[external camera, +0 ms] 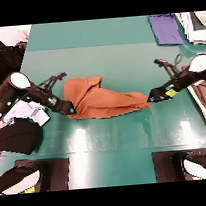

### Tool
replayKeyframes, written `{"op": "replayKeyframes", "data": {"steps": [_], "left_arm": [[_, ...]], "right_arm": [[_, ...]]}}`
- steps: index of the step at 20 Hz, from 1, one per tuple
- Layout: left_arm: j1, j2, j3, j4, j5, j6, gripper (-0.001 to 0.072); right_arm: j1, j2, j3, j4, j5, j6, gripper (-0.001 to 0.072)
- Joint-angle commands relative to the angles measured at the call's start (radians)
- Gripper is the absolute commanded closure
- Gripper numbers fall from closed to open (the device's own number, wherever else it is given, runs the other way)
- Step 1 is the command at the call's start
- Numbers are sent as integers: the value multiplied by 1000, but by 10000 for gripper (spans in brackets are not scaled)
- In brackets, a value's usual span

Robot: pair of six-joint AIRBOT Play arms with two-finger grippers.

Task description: Fold the shirts.

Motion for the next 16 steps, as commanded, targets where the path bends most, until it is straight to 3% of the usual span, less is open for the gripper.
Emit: {"op": "replayKeyframes", "data": {"steps": [1, 3, 4, 6, 7, 8, 11, 13, 16], "left_arm": [[0, 32, 136, 19, 86, -2, 124], [0, 28, 186, 26, 230, 1, 325], [0, 18, 188, 25, 302, 21, 335], [0, -39, 188, 19, 332, 26, 307], [-6, -82, 188, 11, 326, 26, 179], [-22, -122, 188, 11, 329, 27, 132], [-117, -222, 195, 28, 439, 90, 131], [-179, -272, 219, 81, 525, 77, 131], [-244, -345, 267, 187, 526, 49, 131]], "right_arm": [[-86, 114, -9, -4, -12, 1, 253], [-122, 157, -9, -4, -38, 2, 260], [-131, 166, -9, -3, -39, 2, 260], [-138, 166, -10, -4, -39, 2, 260], [-137, 159, -10, -1, -38, 2, 260], [-136, 149, -10, 4, -38, 2, 260], [-109, 103, -9, 4, -37, 29, 260], [-80, 69, -9, 4, -30, 29, 260], [-23, 24, -9, 4, -27, 32, 260]]}}
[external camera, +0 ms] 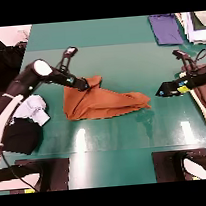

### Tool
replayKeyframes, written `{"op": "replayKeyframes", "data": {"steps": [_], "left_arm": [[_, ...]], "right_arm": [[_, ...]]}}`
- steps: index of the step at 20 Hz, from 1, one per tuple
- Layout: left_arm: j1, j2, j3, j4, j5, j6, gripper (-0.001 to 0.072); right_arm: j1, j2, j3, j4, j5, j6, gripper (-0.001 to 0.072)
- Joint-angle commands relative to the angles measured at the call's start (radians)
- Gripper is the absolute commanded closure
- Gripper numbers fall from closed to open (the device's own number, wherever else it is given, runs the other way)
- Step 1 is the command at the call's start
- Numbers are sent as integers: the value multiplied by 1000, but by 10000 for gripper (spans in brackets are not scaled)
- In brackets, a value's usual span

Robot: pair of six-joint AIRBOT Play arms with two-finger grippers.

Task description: Fold the shirts.

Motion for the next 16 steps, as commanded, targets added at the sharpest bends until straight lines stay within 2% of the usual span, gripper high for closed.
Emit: {"op": "replayKeyframes", "data": {"steps": [1, 4, 7, 9, 10, 11, 12, 16], "left_arm": [[-76, -87, 45, 155, 59, -50, 132], [-85, -100, 53, 314, 95, -170, 133], [-85, -101, 54, 351, 98, -174, 134], [-85, -101, 53, 351, 111, -179, 269], [-85, -101, 53, 351, 121, -178, 419], [-85, -100, 53, 350, 134, -179, 616], [-85, -99, 61, 351, 131, -182, 681], [-49, -69, 177, 352, 3, -190, 681]], "right_arm": [[61, -49, 0, 1, 6, 8, 261], [98, -61, 0, 0, -5, 23, 261], [98, -32, 0, -2, -43, 36, 261], [90, -9, 0, -1, -50, 46, 262], [90, -1, 0, -7, -49, 49, 261], [90, 7, 0, -6, -46, 49, 261], [90, 13, 0, -7, -43, 49, 261], [93, -3, -2, -5, -12, 39, 250]]}}
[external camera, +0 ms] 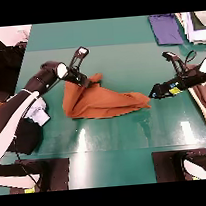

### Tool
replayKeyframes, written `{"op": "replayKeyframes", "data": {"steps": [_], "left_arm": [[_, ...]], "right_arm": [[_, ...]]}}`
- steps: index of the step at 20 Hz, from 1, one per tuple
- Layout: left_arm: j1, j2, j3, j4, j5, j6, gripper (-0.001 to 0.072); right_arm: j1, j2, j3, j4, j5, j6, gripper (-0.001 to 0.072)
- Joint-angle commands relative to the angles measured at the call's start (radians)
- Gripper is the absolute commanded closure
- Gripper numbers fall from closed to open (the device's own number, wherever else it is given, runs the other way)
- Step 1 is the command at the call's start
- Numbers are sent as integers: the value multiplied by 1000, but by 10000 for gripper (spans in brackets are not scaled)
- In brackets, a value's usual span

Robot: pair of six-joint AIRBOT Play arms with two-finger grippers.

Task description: Fold the shirts.

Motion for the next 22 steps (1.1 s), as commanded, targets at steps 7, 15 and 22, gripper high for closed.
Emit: {"op": "replayKeyframes", "data": {"steps": [7, 15, 22], "left_arm": [[41, 63, 120, 11, -140, -7, 681], [69, 93, 121, 30, -157, -32, 681], [283, 379, 277, 28, -150, -129, 680]], "right_arm": [[140, -173, -1, 10, -20, -71, 251], [167, -185, 1, -2, -24, -75, 696], [-97, 106, 258, 0, -61, -22, 697]]}}
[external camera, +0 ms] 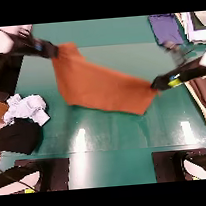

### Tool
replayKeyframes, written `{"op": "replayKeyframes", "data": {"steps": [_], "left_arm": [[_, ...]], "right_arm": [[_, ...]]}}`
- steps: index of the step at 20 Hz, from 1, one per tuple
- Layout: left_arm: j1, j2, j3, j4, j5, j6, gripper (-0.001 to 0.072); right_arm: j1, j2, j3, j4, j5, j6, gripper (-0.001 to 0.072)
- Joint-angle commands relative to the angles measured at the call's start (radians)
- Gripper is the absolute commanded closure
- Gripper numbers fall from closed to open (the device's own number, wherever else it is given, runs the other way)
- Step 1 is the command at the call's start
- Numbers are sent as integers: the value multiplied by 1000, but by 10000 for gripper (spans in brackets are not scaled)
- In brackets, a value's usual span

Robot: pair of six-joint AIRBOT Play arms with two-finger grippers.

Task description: Fold the shirts.

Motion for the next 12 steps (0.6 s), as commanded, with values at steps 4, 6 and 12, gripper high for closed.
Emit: {"op": "replayKeyframes", "data": {"steps": [4, 6, 12], "left_arm": [[64, 288, 147, -68, 75, -23, 680], [64, 351, 193, -107, 80, -23, 681], [64, 399, 428, -313, 34, 26, 681]], "right_arm": [[-210, 177, 358, -8, -59, 14, 696], [-230, 196, 451, -8, -59, 14, 696], [-229, 178, 707, -14, -8, 13, 697]]}}
